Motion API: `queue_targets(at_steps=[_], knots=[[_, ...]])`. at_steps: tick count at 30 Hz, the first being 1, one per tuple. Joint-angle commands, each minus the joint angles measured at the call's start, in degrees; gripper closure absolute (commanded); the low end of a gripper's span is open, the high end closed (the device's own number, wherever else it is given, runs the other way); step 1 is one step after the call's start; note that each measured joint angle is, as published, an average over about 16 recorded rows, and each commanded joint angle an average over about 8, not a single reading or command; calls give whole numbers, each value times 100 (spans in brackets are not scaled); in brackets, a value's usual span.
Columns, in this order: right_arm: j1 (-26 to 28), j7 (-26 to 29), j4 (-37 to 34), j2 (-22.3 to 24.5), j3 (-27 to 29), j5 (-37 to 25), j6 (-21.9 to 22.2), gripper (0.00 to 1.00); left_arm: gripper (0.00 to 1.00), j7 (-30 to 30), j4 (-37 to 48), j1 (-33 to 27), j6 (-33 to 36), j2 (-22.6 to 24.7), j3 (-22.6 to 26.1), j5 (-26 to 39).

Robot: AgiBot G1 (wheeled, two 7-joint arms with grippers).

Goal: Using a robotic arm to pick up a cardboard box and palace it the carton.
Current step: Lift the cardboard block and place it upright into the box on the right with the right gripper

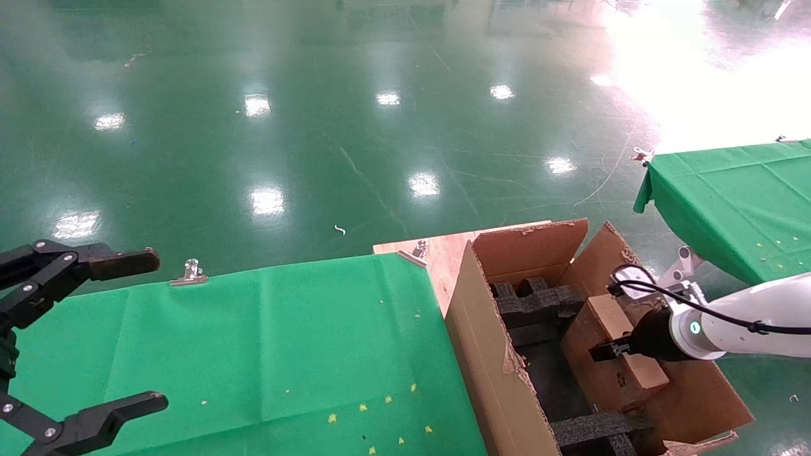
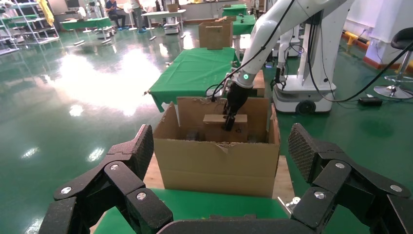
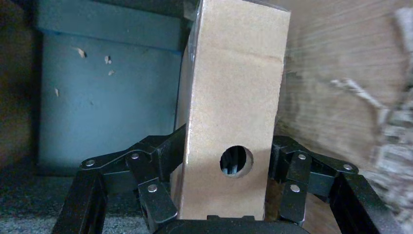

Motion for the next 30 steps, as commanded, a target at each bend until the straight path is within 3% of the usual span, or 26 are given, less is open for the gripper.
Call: queue_targets(at_steps=[1, 3, 5, 11, 13, 30], knots=[[-103, -118, -99, -58, 22, 98, 10, 100, 0, 0, 0, 0, 0, 0, 1, 0], [-158, -235, -188, -93, 58, 190, -3, 100, 0, 1, 0, 0, -1, 0, 1, -1], [-198, -343, -263, -121, 95, 273, -17, 92, 0, 1, 0, 0, -1, -1, 2, -1], [-281, -558, -393, -177, 176, 445, -39, 17, 0, 2, 1, 0, -2, -1, 3, -2], [-296, -581, -410, -187, 188, 470, -39, 0, 0, 2, 1, 0, -3, -1, 3, -2], [-240, -550, -376, -160, 180, 428, -54, 0, 0, 3, 4, -1, -2, -1, 5, -5]])
